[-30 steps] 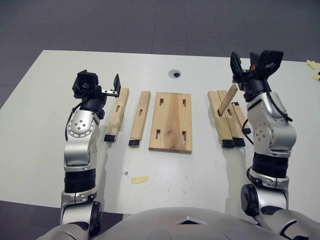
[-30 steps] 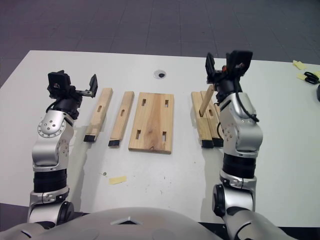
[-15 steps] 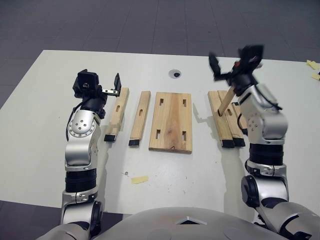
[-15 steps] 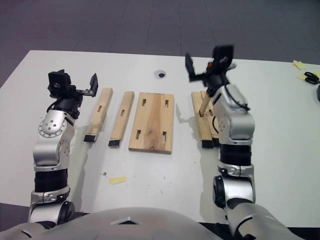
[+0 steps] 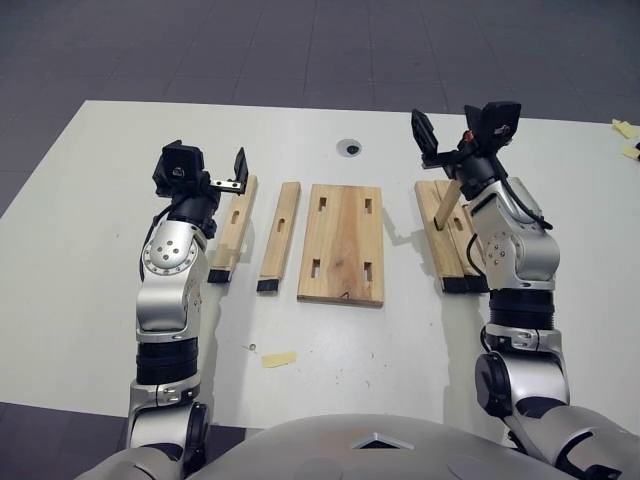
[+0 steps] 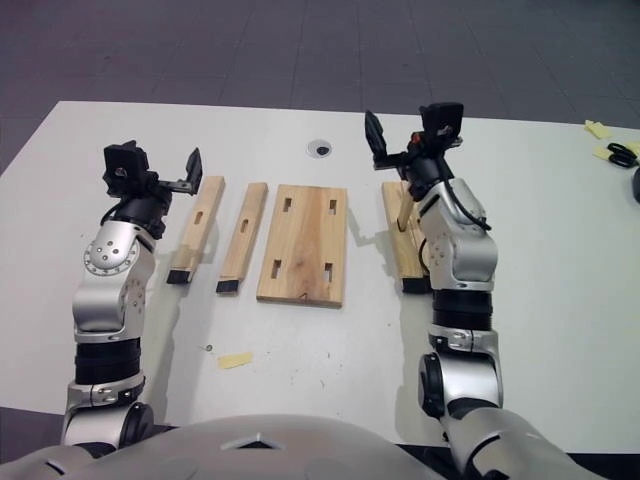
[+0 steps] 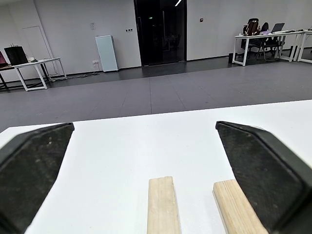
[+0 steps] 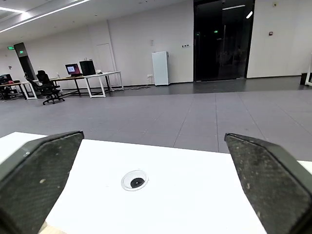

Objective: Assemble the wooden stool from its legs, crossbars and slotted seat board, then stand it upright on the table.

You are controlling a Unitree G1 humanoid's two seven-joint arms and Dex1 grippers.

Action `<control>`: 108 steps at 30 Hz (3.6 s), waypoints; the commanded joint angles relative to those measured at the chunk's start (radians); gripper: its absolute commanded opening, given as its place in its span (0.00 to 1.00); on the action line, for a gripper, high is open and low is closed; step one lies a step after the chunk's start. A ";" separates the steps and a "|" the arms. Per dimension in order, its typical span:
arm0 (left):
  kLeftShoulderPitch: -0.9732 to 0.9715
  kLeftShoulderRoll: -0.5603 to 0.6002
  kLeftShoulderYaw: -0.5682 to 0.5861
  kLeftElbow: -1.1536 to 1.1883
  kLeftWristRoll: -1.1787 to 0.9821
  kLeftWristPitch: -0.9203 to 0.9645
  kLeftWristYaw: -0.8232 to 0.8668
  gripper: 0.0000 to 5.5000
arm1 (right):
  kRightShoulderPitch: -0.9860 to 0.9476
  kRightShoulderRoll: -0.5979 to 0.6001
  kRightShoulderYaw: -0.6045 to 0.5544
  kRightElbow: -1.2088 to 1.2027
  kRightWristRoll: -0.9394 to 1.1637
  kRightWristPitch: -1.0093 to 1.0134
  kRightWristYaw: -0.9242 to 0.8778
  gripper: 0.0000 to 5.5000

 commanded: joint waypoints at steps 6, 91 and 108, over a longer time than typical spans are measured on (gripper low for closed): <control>0.002 0.000 0.003 0.003 0.008 0.004 0.003 0.98 | -0.168 -0.061 -0.064 -0.042 0.064 0.071 -0.011 0.98; 0.215 -0.095 -0.077 -0.048 0.099 -0.030 0.076 0.98 | 0.414 -0.370 0.060 -0.438 0.157 0.827 0.012 0.74; 0.302 -0.194 -0.120 -0.093 0.148 -0.067 0.167 0.98 | 0.367 -0.580 0.162 -0.306 0.007 0.715 0.208 0.37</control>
